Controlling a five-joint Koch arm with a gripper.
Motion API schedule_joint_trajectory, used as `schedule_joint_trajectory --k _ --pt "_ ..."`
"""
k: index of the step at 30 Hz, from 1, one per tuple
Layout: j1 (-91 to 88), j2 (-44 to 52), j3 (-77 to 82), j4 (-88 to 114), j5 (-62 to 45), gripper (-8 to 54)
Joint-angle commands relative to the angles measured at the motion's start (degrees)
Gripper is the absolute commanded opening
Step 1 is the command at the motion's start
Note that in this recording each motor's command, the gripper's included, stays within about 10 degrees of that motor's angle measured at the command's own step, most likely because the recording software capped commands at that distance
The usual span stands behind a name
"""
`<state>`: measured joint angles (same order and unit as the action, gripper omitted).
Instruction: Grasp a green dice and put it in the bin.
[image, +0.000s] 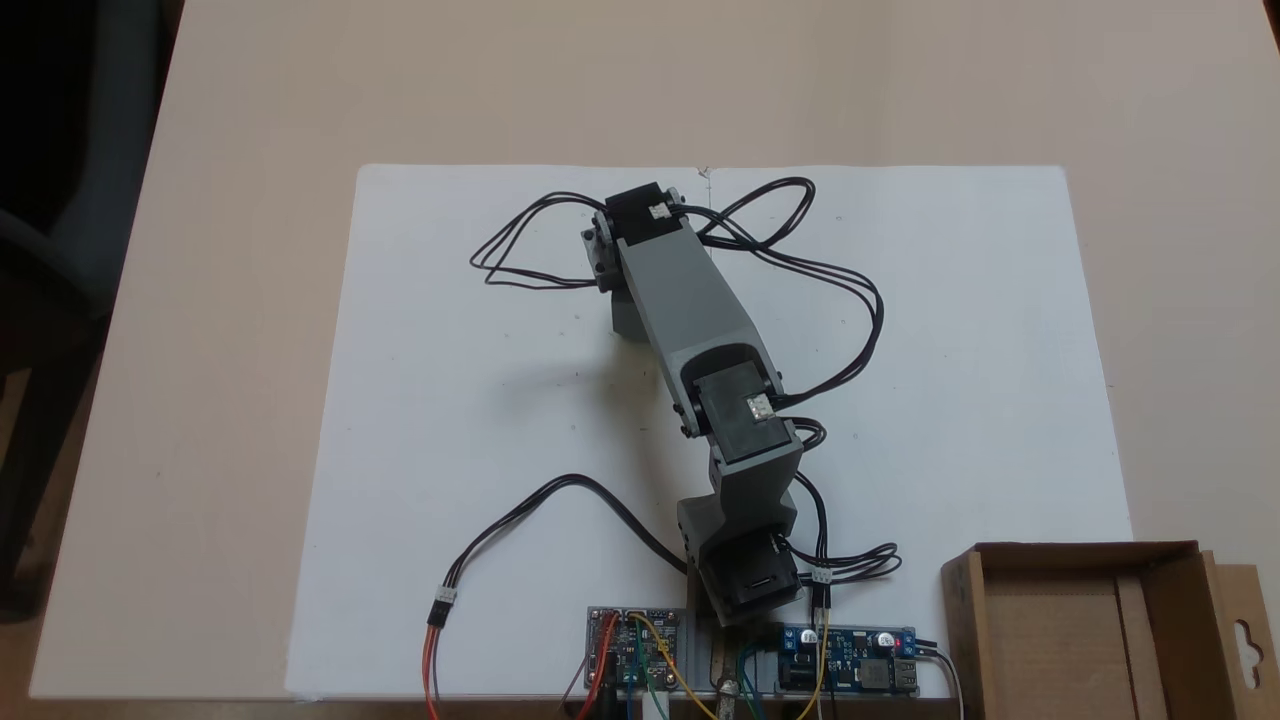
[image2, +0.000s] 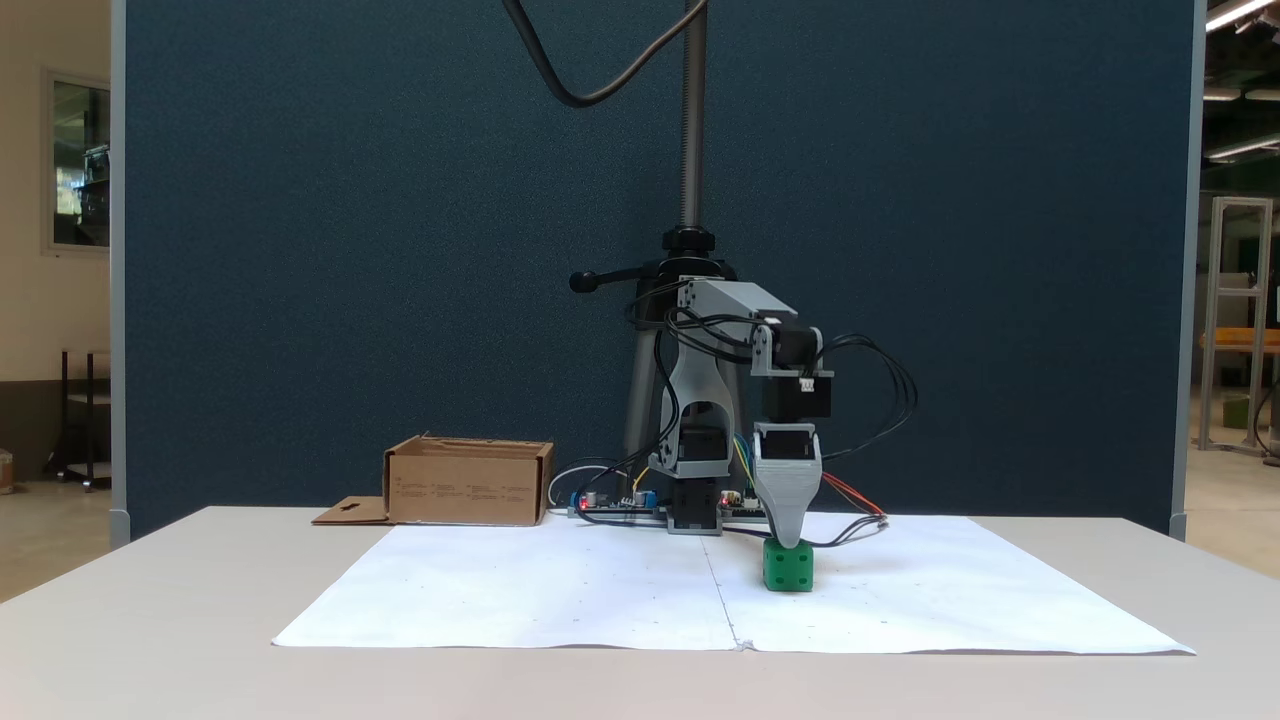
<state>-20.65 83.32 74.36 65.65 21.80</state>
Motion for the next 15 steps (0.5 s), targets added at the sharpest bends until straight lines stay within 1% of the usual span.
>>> schedule_joint_trajectory --k 1,4,15 --pt "-1.1 0.4 -2.5 0.3 3.2 40.3" --pt "-1.1 -0.6 -2.2 0.3 3.2 41.7" --pt "-3.2 -4.2 -1.8 0.2 3.2 41.7"
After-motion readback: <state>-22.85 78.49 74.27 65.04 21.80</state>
